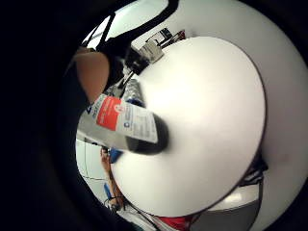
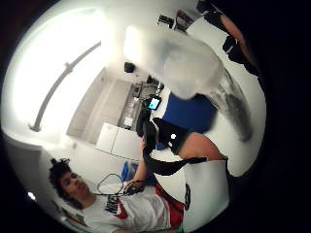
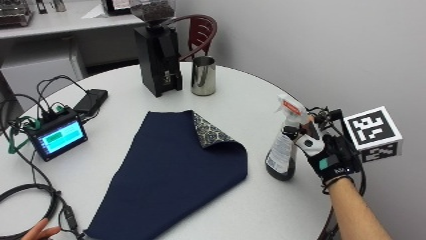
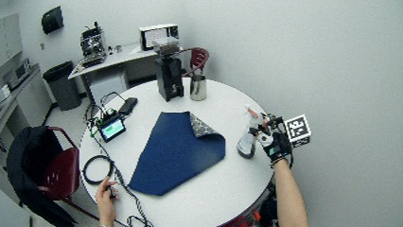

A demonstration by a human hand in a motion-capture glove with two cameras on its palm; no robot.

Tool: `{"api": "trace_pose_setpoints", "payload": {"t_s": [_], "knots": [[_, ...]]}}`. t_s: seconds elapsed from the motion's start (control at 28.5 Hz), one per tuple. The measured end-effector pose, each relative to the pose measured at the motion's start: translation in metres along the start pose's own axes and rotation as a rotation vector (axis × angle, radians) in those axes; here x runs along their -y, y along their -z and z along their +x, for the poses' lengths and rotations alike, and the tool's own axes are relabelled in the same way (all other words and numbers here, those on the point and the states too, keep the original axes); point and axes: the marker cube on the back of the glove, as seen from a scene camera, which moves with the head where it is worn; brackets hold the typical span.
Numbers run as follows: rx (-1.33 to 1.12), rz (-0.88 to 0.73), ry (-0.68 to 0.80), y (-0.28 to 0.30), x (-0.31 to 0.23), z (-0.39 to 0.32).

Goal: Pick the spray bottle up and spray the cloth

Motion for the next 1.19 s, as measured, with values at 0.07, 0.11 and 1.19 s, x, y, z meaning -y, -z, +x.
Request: {"api": "trace_pose_setpoints", "payload": {"t_s": [0.07, 0.11, 1.19], "knots": [[0.02, -0.008, -0.008, -0.004, 0.001, 0.003], [0.033, -0.011, -0.012, -0.006, 0.001, 0.004], [-0.03, -0.313, 0.084, -0.004, 0.024, -0.067]]}}
